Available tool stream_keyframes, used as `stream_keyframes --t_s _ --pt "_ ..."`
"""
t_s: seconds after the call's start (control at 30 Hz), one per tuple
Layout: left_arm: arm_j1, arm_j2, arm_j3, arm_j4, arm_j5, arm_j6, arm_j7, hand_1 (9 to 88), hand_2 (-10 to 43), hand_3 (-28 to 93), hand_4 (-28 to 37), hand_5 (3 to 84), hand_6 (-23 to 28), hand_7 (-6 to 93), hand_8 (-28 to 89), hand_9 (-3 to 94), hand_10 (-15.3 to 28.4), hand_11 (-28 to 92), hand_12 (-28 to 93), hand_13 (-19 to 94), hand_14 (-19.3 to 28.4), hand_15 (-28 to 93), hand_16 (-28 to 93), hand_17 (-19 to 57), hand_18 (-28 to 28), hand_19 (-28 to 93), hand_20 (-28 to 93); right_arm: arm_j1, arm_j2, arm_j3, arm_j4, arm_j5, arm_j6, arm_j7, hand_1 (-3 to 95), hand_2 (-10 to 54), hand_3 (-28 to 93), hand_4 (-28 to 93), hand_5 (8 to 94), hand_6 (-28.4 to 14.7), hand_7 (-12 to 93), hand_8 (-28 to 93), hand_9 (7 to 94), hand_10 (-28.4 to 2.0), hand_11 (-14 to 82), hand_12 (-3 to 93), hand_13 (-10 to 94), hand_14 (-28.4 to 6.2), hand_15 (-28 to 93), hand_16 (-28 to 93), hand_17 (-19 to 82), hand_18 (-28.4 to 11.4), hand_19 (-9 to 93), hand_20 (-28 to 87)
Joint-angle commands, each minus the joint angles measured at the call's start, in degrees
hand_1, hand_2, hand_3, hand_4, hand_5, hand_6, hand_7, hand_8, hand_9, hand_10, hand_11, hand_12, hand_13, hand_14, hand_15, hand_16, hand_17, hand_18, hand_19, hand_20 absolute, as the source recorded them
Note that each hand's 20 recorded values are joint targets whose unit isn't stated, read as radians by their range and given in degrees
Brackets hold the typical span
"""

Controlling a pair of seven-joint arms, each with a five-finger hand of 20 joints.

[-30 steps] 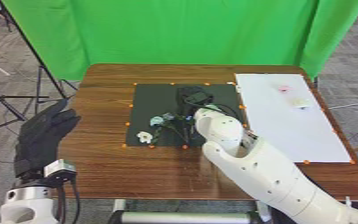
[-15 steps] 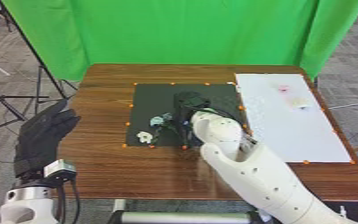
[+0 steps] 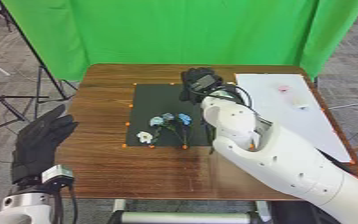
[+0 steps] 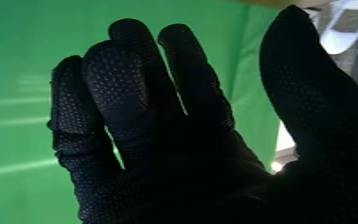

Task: Arrange flowers

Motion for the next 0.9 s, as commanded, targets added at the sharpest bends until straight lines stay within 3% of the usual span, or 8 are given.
stream_keyframes --t_s 0.03,0.07,0.4,0.77,0.9 --pt "1.55 1.72 0.26 -0.64 -1.47 1.43 2.19 26.5 4.9 81 -18.3 44.9 12.5 12.3 -9 39.7 22.0 38 9 28 28.4 69 -17 -8.4 23.8 63 4 0.00 9.45 6.06 -1.78 3.37 0.36 1.79 29.4 -5.2 81 -23 58.3 -9.9 16 -9 58.2 -21.9 27.3 18.7 61 -14.4 76 18 33 -24.4 93 12" --pt "1.57 2.35 0.50 -0.58 -2.13 1.90 3.05 26.6 4.9 81 -18.3 44.9 12.6 12.3 -9 39.7 22.0 38 9 28 28.4 69 -17 -8.4 23.9 63 4 0.34 11.34 5.95 -1.68 4.93 0.90 2.09 29.4 -5.2 81 -23 58.2 -9.8 16 -9 58.2 -21.9 27.2 18.7 61 -14.4 76 18 33 -24.4 93 12" --pt "2.03 2.27 0.85 -0.50 -2.20 1.96 3.43 26.5 4.9 81 -18.4 44.9 12.5 12.3 -9 39.7 22.1 38 9 28 28.4 69 -17 -8.4 23.9 63 4 -9.35 21.98 15.77 0.61 10.75 2.83 5.77 29.6 -3.7 82 -23 56.2 -10.1 16 -9 55.0 -21.2 23.8 17.6 59 -13.9 77 18 33 -23.3 93 10" --pt "0.98 3.16 2.20 -0.40 -2.83 2.46 4.28 26.3 4.9 80 -18.7 44.7 12.4 12.4 -9 39.6 22.0 38 9 28 28.4 69 -17 -8.4 23.8 63 4 -15.17 23.86 23.87 3.38 13.15 1.04 7.67 30.1 -3.6 84 -24 54.6 -9.9 16 -9 53.5 -21.0 21.3 17.0 58 -13.6 76 17 33 -22.5 93 7" --pt "0.96 2.71 2.20 -0.36 -2.60 2.34 4.10 26.3 4.8 80 -18.6 44.3 12.2 12.4 -9 39.5 22.0 38 9 28 28.4 69 -17 -8.4 23.8 63 4 -15.64 24.47 24.59 4.78 13.57 1.07 8.34 30.3 -3.7 84 -24 54.2 -9.7 16 -9 53.1 -21.0 20.6 17.0 58 -13.5 76 17 33 -22.3 93 6"
